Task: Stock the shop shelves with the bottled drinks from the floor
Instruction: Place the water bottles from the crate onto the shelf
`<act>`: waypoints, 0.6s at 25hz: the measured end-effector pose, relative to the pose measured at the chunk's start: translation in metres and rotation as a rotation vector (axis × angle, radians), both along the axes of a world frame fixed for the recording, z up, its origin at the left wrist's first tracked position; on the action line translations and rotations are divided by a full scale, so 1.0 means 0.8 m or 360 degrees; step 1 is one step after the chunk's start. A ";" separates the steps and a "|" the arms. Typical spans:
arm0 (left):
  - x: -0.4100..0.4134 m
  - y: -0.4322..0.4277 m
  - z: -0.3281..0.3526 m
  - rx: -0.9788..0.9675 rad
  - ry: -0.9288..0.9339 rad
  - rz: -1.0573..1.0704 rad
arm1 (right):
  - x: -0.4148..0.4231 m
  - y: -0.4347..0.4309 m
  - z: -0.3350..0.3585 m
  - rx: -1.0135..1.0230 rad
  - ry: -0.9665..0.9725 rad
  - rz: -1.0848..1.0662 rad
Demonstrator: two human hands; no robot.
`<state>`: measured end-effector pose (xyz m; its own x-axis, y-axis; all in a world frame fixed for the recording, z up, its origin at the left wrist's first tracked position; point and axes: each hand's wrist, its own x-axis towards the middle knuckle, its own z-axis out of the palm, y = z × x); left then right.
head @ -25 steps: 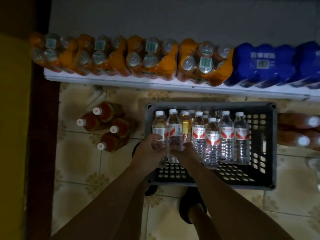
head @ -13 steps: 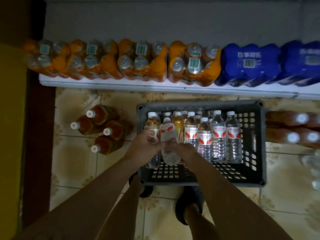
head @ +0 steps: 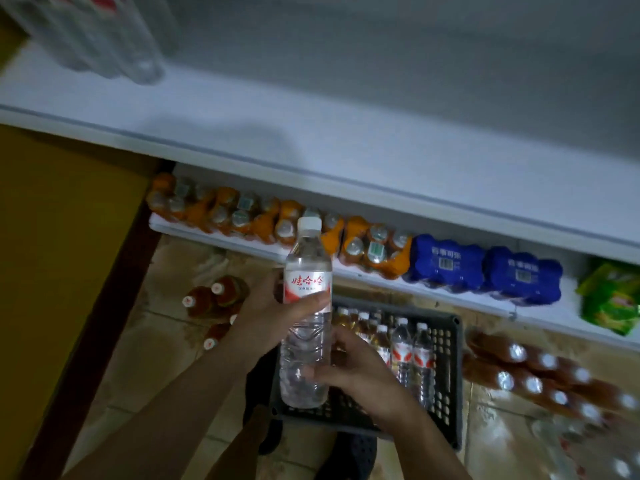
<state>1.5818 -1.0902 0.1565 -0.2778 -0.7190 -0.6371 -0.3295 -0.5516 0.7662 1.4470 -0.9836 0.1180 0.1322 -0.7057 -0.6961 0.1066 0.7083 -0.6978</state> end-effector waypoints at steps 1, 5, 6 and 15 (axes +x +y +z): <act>0.008 -0.011 0.019 -0.0095 0.0023 0.0046 | 0.005 -0.022 0.020 -0.0065 0.0034 0.0049; 0.039 -0.078 0.090 -0.0423 0.0104 0.0042 | 0.022 -0.129 0.106 -0.0493 0.0271 0.0138; 0.045 -0.098 0.103 -0.0505 0.0081 0.0021 | 0.025 -0.158 0.125 -0.0588 0.0366 0.0169; 0.081 -0.305 0.142 -0.0955 0.0248 0.0015 | 0.058 -0.402 0.196 -0.0877 0.0892 0.0244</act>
